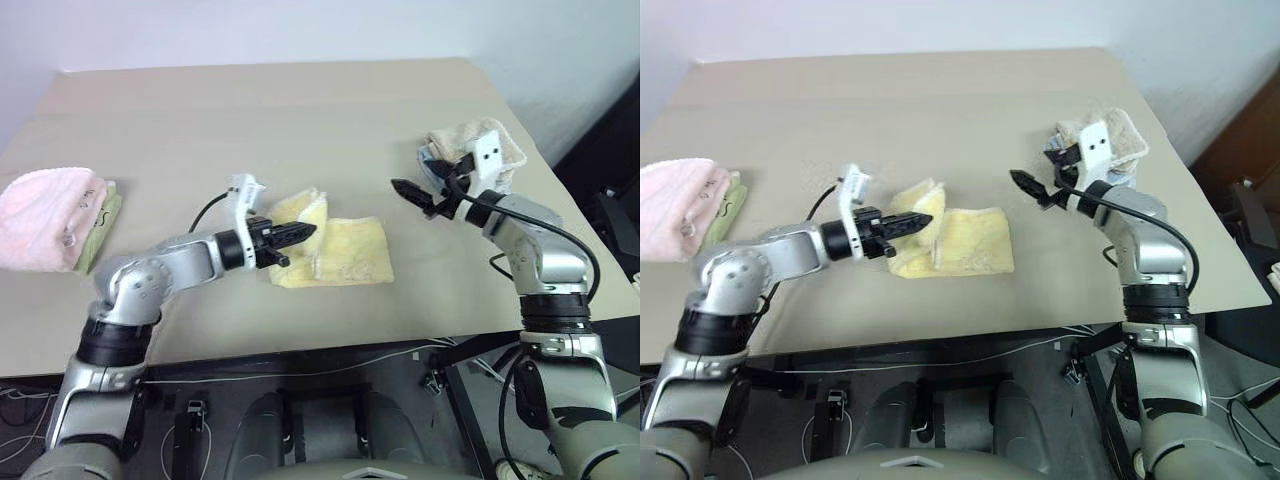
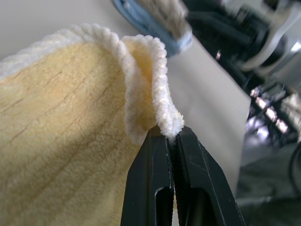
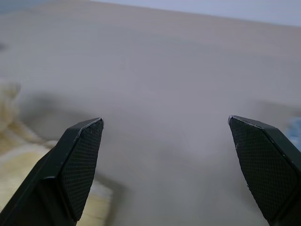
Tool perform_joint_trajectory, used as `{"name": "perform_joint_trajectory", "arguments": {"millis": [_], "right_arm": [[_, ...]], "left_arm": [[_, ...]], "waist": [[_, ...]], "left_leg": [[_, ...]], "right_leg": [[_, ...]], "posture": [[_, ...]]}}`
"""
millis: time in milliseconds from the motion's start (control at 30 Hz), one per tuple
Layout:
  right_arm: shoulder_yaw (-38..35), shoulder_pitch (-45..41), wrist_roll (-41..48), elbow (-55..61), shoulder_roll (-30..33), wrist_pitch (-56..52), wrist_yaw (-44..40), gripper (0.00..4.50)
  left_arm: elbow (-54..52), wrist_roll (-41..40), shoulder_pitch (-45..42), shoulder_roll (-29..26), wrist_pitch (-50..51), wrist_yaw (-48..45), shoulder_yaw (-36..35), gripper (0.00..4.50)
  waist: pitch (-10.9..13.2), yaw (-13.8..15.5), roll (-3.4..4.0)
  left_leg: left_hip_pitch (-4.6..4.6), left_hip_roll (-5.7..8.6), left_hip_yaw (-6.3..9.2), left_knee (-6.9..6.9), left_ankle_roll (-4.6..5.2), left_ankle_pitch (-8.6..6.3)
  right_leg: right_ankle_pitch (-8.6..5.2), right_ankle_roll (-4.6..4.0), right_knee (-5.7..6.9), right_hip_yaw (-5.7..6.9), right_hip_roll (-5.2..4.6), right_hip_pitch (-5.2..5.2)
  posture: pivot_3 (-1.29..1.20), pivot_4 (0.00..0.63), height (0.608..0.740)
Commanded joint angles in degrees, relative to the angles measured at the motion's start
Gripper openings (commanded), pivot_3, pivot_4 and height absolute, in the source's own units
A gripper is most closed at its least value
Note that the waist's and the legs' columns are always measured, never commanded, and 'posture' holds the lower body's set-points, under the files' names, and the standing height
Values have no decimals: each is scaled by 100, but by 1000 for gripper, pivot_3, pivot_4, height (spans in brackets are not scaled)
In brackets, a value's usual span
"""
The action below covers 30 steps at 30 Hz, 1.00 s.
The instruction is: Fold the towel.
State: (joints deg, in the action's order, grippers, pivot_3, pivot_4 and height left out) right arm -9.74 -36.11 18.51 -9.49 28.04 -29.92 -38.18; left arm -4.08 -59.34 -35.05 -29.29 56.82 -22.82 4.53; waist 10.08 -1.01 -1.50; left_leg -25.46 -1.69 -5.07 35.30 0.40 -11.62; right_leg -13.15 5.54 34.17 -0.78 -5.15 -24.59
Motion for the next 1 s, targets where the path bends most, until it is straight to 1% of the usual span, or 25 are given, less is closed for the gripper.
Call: {"name": "perform_joint_trajectory", "arguments": {"millis": [33,133,267,367,567,700,833,933,967,1000], "right_arm": [[-159,175,140,465,45,-83,163,4500],[-276,482,89,803,99,-109,450,4500],[-537,789,235,1181,157,-353,741,4500],[-582,1007,218,1427,252,-473,842,4500],[-701,1200,315,1767,336,-715,1056,4500],[-677,1290,307,1914,438,-805,1081,4500],[-709,1296,334,1891,514,-823,1079,4500],[-620,1275,366,1897,470,-816,1071,4500],[-603,1219,428,1903,420,-829,1058,4500],[-600,1153,503,1904,377,-860,1050,4500]], "left_arm": [[85,277,-310,183,7,-463,148,13],[373,624,-692,443,35,-795,419,13],[808,811,-1124,869,156,-993,427,13],[923,1204,-1232,983,176,-1206,721,13],[1274,1635,-1292,1378,201,-1333,802,13],[1371,1996,-1220,1578,-53,-1310,732,1043],[1383,2171,-1205,1762,-118,-1212,553,2442],[1185,2239,-1069,1783,-188,-1140,394,3463],[1135,2211,-1040,1815,-233,-1062,235,3727],[1111,2163,-1037,1840,-216,-973,59,4093]], "waist": [[0,14,-1],[1,39,-1],[2,37,-1],[2,29,-1],[2,22,-1],[2,30,-1],[2,35,-1],[2,34,-1],[2,25,-1],[2,18,-1]], "left_leg": [[0,-2,0,1,0,0],[-1,-4,3,6,1,1],[-6,-5,10,40,4,-1],[-8,-6,14,61,10,-4],[-7,-13,18,81,12,-4],[-8,-14,27,84,12,-4],[-9,-13,31,85,12,-5],[-8,-13,34,84,12,-4],[-8,-14,34,84,12,-4],[-7,-14,34,84,13,-4]], "right_leg": [[0,3,1,-1,2,0],[-1,9,8,0,9,0],[3,22,14,1,12,9],[7,29,15,1,12,18],[5,24,25,-1,17,20],[5,24,27,-1,17,20],[5,24,27,-2,15,20],[5,24,28,-2,17,20],[5,25,29,-2,17,20],[6,27,29,-3,17,19]], "posture": [[0,150,740],[0,150,740],[0,150,740],[0,150,740],[0,150,740],[0,150,740],[0,150,740],[0,150,740],[0,150,740],[0,150,740]]}}
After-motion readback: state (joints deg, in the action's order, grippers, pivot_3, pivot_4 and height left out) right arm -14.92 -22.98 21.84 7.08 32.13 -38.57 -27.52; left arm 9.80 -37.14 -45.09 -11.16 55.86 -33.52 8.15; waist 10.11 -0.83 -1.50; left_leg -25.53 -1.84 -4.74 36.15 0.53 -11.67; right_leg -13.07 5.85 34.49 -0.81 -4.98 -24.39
